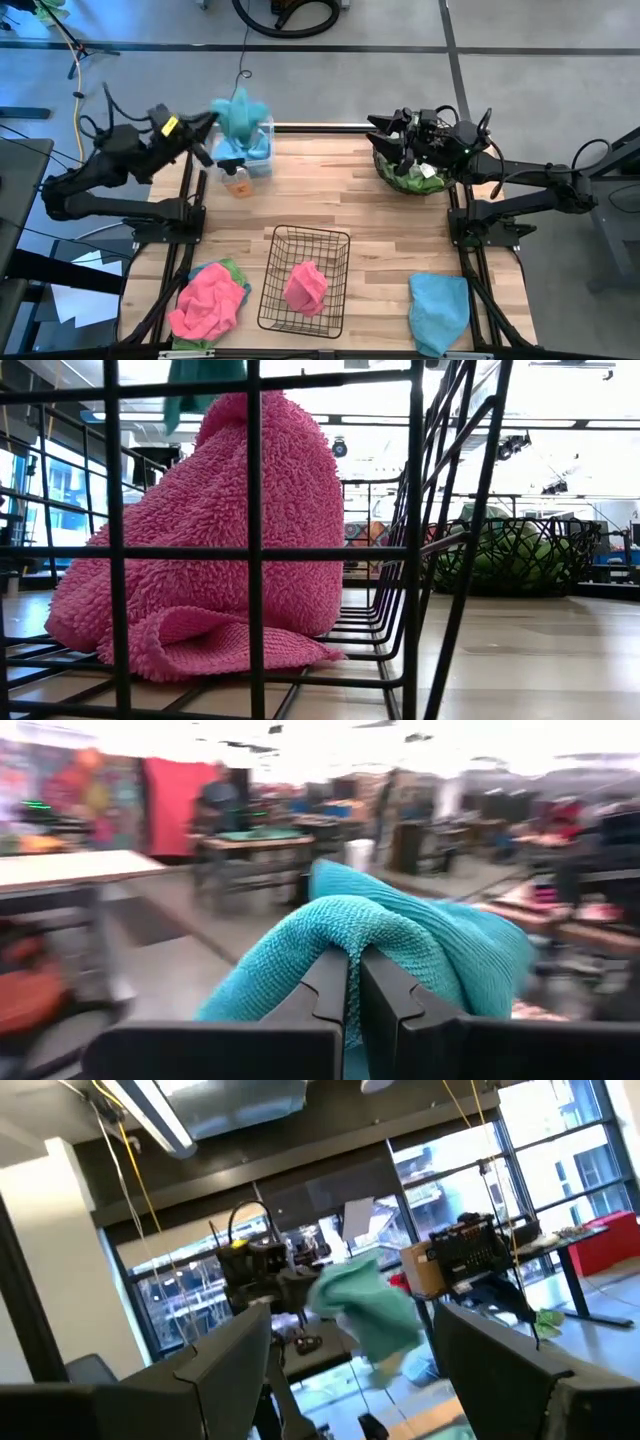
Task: Sort microfiber towel by color & place in baskets
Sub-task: Put the blue microfiber towel into the transparent bin
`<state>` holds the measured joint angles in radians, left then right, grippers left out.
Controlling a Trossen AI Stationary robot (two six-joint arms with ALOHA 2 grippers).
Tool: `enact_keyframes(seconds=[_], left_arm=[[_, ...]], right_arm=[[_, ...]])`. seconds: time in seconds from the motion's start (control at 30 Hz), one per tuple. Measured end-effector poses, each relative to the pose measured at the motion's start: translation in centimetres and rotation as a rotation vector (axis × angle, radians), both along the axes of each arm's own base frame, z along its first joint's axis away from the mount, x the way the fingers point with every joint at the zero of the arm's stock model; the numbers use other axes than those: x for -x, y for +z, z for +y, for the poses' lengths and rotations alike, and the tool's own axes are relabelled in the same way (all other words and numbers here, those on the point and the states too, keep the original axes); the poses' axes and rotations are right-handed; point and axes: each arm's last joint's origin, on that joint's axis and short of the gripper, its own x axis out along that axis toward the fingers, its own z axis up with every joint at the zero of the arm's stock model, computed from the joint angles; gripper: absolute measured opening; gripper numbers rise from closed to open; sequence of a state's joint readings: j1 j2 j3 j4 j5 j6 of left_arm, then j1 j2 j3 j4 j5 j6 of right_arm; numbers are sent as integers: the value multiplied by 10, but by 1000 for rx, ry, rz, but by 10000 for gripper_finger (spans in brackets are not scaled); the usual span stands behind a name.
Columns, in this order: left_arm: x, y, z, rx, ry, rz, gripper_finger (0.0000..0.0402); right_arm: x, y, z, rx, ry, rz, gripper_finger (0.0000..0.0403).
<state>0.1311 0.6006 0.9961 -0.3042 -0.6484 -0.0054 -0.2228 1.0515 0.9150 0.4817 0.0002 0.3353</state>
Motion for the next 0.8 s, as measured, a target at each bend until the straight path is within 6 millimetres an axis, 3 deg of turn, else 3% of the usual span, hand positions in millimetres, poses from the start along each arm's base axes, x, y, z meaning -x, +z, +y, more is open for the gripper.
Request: enact_keyframes(seconds=[0.3, 0.63, 0.8], left_arm=[[-7, 27, 29, 159, 269, 201, 0], [-27, -9, 87, 457, 501, 354, 0], [-38, -29, 109, 606, 506, 398, 0]], right_arm=[[1, 1, -3, 0, -13, -14, 277], [2, 1, -6, 12, -9, -10, 277], [2, 1, -5, 17, 3, -5, 277]])
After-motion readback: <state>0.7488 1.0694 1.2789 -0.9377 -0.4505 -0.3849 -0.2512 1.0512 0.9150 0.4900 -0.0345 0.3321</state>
